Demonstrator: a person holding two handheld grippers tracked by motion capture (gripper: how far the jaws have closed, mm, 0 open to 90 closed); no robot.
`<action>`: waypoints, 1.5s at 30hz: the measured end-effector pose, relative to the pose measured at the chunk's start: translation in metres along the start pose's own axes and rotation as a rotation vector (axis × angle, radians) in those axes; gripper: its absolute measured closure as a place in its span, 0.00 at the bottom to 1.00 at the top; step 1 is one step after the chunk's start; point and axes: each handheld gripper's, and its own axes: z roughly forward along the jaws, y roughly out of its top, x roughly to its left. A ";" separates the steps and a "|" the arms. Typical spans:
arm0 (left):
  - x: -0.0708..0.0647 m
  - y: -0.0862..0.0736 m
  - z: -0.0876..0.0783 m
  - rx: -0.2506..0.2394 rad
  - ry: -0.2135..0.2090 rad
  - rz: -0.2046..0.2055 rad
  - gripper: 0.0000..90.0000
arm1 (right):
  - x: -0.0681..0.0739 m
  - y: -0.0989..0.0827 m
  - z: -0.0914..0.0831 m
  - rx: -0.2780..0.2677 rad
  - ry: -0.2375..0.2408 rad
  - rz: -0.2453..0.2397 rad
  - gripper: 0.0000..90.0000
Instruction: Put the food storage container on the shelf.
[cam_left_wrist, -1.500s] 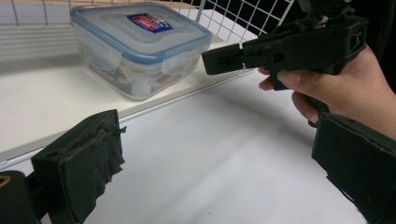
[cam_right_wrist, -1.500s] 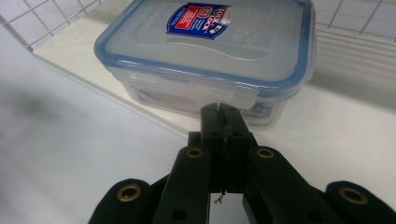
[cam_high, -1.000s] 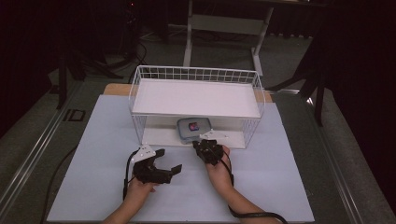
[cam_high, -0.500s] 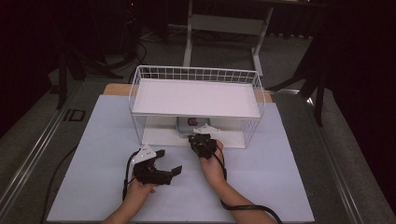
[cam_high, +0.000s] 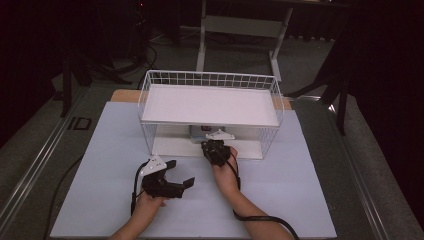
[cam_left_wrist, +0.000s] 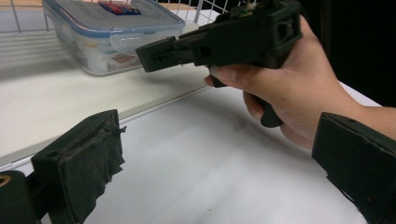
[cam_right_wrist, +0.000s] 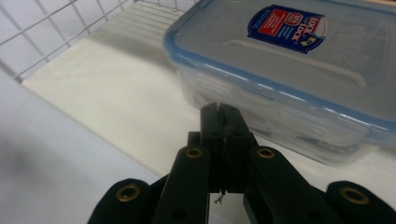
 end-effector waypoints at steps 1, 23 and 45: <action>0.000 0.000 0.000 -0.004 -0.001 -0.001 0.03 | 0.001 -0.001 -0.002 -0.001 0.008 -0.004 0.99; -0.005 0.019 -0.009 -0.079 -0.023 0.030 0.01 | -0.028 -0.026 -0.096 -0.118 0.093 -0.075 0.50; -0.008 0.021 -0.053 -0.043 -0.026 0.093 0.01 | -0.044 -0.051 -0.154 -0.147 0.199 -0.055 0.16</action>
